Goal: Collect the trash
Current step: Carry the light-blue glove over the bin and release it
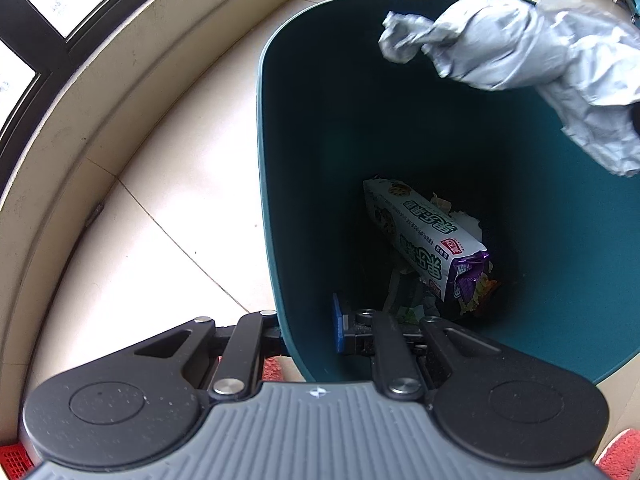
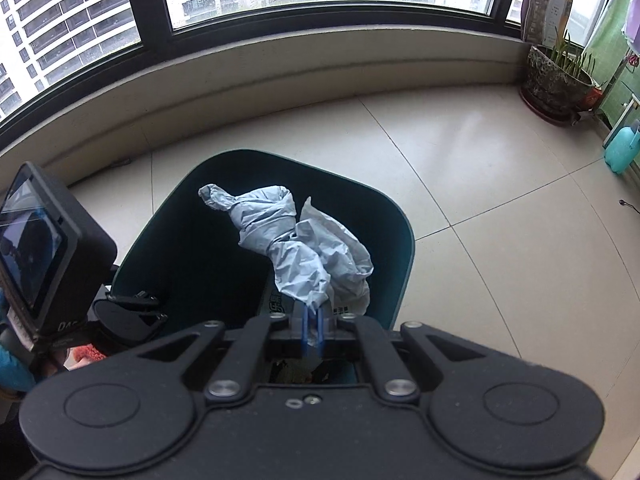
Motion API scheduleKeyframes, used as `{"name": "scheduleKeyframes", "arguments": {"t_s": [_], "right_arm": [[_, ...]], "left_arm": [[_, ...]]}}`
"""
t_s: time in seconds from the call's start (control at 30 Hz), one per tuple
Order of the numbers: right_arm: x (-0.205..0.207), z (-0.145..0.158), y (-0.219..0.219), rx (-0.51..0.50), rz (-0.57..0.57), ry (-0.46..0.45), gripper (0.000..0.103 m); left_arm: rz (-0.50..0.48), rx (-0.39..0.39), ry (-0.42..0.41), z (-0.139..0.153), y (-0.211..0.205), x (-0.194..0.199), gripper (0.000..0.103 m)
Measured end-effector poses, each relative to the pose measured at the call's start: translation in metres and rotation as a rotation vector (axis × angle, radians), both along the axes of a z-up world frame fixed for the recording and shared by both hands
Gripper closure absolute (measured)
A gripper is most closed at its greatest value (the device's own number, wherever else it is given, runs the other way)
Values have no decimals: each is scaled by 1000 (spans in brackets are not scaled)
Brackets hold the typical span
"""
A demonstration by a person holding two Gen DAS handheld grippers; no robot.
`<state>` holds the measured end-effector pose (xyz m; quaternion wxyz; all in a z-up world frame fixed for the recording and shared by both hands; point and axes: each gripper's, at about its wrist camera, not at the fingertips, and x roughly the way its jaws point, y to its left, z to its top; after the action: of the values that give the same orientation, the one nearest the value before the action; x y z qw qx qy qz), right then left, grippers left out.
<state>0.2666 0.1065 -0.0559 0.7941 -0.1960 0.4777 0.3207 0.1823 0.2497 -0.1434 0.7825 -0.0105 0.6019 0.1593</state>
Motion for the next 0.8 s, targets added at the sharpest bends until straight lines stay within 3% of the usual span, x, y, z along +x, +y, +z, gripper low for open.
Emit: {"name": "scheduleKeyframes", "arguments": {"t_s": [0.57,0.77,0.8], "right_arm": [[42,-124,62,-200,-91,146,100],[50,-146,72,-259,-112,198,99],[51,-145,72,-257,-117,196,94]], "left_arm": [[-10,1,-3,0,-3,-2,88],[-12,-1,-4,-1,-2,-2,88],[-11,-3,-4,-1,-2,-2,88]]}}
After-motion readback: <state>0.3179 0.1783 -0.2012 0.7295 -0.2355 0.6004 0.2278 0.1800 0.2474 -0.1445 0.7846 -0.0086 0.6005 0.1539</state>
